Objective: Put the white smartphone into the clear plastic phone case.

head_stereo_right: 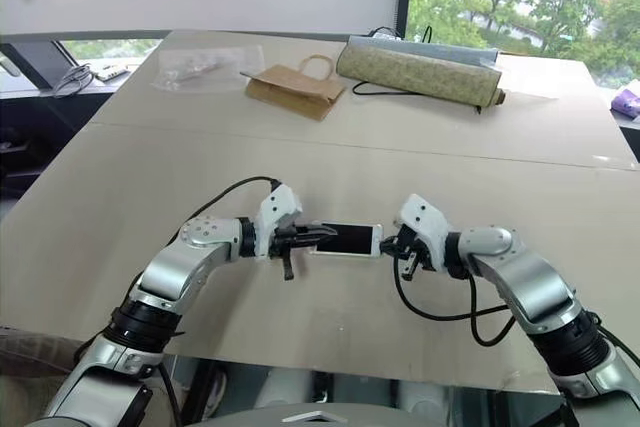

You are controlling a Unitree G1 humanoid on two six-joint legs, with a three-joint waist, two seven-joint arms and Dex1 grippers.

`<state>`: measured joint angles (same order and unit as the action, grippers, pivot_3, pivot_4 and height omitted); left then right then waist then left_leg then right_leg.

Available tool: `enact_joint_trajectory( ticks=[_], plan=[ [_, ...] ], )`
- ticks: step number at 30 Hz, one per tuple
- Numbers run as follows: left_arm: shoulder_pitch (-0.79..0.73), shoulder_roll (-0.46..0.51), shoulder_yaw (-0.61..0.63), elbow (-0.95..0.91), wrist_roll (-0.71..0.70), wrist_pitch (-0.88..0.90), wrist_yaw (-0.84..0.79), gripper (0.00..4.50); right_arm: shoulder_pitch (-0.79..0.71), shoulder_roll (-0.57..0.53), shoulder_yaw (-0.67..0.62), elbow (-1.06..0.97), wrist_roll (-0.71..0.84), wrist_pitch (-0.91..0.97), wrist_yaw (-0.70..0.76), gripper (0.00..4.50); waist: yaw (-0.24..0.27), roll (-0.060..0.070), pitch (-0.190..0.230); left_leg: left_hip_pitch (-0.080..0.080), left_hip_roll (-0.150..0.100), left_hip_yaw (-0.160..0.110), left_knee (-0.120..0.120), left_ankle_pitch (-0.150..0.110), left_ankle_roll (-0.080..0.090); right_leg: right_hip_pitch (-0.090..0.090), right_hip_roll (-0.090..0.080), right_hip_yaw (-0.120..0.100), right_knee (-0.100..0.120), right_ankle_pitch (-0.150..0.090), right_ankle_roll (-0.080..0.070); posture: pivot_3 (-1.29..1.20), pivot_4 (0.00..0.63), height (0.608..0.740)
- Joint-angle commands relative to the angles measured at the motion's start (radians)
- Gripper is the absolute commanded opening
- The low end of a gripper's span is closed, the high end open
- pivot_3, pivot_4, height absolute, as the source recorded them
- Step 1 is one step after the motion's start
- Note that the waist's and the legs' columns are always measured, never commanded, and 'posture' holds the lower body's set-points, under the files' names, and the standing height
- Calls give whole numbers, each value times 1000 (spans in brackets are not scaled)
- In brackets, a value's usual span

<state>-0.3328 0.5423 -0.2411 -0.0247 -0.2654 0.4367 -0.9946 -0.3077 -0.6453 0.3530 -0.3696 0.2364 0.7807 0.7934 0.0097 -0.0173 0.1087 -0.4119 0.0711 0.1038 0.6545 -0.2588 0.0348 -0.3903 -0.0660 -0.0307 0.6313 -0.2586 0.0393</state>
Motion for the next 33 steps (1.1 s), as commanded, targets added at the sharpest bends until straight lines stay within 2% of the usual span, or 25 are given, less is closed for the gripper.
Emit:
enact_joint_trajectory(
  ticks=[1, 9, 14, 17, 19, 22, 24, 26, 29, 31, 32, 33],
  plan=[
    [13, 7, -16, 34, 28, 4, 1, 45, 15, -16, 75, 49, -62, -18, 3, 0, 0, -2, -1, 0, 1, 0, 0, 0, 0, 0, 1, 0, 0, 0, 0, 0, 150, 740],
    [20, -2, -17, 37, 30, -6, 10, 45, 26, -65, 159, 12, -131, -93, 70, 0, 2, -4, -3, 0, 1, 0, 0, 0, 0, 0, 1, 1, 0, 0, 0, 0, 150, 740],
    [16, -11, -15, 45, 29, -12, 17, 45, 25, -51, 153, 17, -146, -120, 79, 0, 2, -4, -3, 1, 1, 0, 0, 0, 0, 1, 1, 1, 0, 0, 0, 0, 150, 740],
    [23, -32, 15, 31, 3, -37, 27, 45, 42, 8, 39, 16, -83, -151, 39, 0, 2, -5, -3, 2, 1, 0, 0, 0, 0, 2, 1, 1, 0, 0, 0, 0, 150, 740],
    [29, -46, 54, 1, -36, -48, 28, 45, 83, 89, -116, -10, 36, -181, 15, 0, 2, -4, -1, 1, 1, 0, 0, 0, 0, 2, 2, 1, 0, 0, 0, 0, 150, 740],
    [45, -61, 122, -54, -107, -49, 24, 45, 150, 102, -247, -49, 129, -250, 56, 0, 3, -3, 10, -3, 1, -1, 1, 0, -1, -1, 2, 1, 1, 2, 3, 0, 150, 740],
    [64, -59, 166, -87, -142, -36, 36, 592, 203, 68, -291, -77, 169, -257, 95, 619, 5, -3, 13, -5, 0, 0, 1, 1, -1, -3, 2, 2, 1, 2, 4, 0, 150, 740],
    [100, -36, 200, -129, -180, -18, 20, 1331, 261, 26, -327, -109, 180, -266, 109, 1365, 6, -4, 13, -6, 0, 0, 1, 1, -1, -3, 1, 1, 1, 2, 4, 0, 150, 740],
    [167, 4, 259, -202, -231, 5, 10, 2952, 347, -18, -397, -153, 183, -292, 102, 3050, 2, -3, 14, -6, 0, 0, -1, 3, -5, -3, 2, 2, -1, 1, 5, 0, 150, 740],
    [213, 35, 292, -247, -266, 25, -4, 3778, 403, -37, -436, -170, 180, -316, 99, 3869, 1, -3, 14, -5, 1, 1, -2, 3, -5, -3, 2, 2, -1, 1, 5, 0, 150, 740],
    [239, 53, 312, -270, -290, 43, -10, 4340, 437, -44, -462, -178, 180, -328, 97, 4409, 1, -3, 15, -5, 1, 1, -2, 3, -5, -3, 2, 2, -1, 1, 5, 0, 150, 740],
    [267, 70, 336, -290, -306, 57, -6, 4466, 476, -47, -494, -186, 173, -349, 91, 4489, 2, -3, 15, -5, 1, 1, -2, 3, -5, -3, 2, 2, -1, 1, 5, 0, 150, 740]
  ],
)
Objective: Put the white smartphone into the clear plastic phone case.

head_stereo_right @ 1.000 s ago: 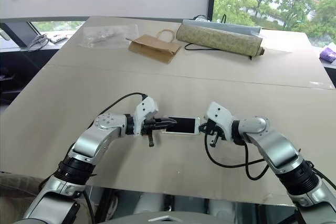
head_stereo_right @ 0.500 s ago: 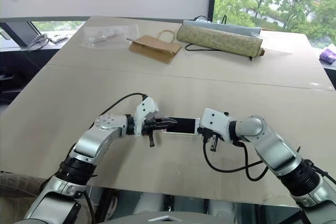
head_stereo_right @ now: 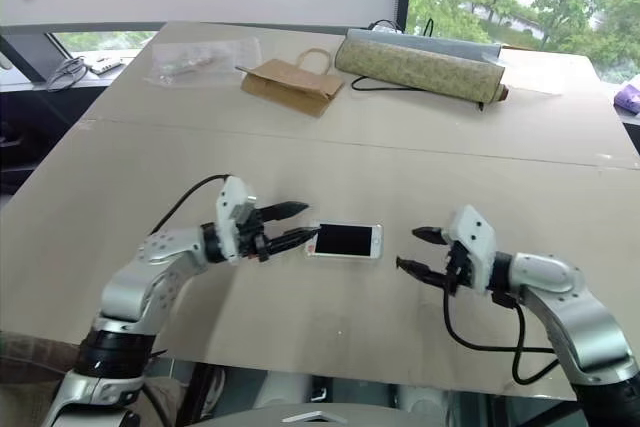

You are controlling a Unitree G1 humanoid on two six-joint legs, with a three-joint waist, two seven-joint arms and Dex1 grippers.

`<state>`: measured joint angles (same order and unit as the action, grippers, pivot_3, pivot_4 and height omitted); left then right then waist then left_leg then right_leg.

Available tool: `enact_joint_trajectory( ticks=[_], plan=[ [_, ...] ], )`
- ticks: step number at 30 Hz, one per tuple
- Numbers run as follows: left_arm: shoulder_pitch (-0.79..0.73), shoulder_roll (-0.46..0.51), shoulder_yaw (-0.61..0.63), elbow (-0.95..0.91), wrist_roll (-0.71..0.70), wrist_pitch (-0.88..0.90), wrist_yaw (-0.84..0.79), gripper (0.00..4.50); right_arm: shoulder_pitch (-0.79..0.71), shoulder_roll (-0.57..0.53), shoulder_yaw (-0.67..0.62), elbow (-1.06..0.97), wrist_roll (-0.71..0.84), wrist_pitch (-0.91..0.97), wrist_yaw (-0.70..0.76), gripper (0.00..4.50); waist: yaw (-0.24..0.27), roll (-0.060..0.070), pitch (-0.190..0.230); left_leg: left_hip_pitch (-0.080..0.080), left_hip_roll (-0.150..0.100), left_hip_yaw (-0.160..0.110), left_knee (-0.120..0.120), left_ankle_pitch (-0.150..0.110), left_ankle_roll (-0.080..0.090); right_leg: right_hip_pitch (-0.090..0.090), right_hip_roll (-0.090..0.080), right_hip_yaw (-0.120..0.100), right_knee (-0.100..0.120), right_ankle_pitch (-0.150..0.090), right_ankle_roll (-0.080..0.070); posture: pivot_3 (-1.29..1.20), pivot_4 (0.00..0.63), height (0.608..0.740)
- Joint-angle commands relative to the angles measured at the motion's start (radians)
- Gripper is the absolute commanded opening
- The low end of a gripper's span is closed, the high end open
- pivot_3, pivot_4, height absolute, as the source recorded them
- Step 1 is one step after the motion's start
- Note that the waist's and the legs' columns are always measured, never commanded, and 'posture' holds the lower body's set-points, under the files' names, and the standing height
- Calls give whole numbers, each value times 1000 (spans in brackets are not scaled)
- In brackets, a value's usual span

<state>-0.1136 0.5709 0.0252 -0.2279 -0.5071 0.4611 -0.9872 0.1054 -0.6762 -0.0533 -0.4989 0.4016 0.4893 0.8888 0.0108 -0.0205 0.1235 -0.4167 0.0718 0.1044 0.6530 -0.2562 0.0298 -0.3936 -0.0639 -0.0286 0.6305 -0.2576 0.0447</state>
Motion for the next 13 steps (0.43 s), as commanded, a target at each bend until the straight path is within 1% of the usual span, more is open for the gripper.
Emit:
enact_joint_trajectory(
  ticks=[1, 4, 7, 8, 10, 13],
  plan=[
    [71, 57, 90, -102, -71, 42, -4, 4466, 97, -19, -118, -65, 6, -71, -11, 4489, 2, 0, 0, 0, 0, 0, 0, 0, 1, 0, 0, 0, 0, 0, 0, 0, 150, 740],
    [160, 96, 148, -144, -69, 45, 20, 4466, 188, -6, -221, -112, 49, -60, -33, 4489, 3, 0, 1, 1, 0, 0, 0, -2, 4, 1, 0, 0, 0, 0, 0, 0, 150, 740],
    [220, 114, 193, -159, -77, 44, 27, 4466, 250, 1, -280, -150, 79, -51, -46, 4489, 3, 0, 1, 2, 1, 0, 1, -2, 4, 2, -1, 1, 0, 0, 0, 0, 150, 740],
    [242, 117, 216, -159, -81, 44, 30, 4466, 279, 4, -300, -166, 87, -51, -48, 4489, 3, 0, 1, 2, 1, 0, 2, -2, 4, 1, -1, 0, 0, -1, -2, 0, 150, 740],
    [265, 120, 247, -160, -93, 46, 33, 4466, 318, 10, -323, -184, 90, -57, -59, 4489, 3, 0, 1, 3, 1, -1, 2, -2, 4, 2, -1, 0, 1, -2, -3, 0, 150, 740],
    [269, 121, 258, -155, -103, 46, 32, 4466, 335, 16, -324, -193, 91, -62, -72, 4489, 3, 0, 1, 3, 1, -1, 2, -2, 4, 2, -1, 0, 1, -2, -4, 0, 150, 740]
  ],
)
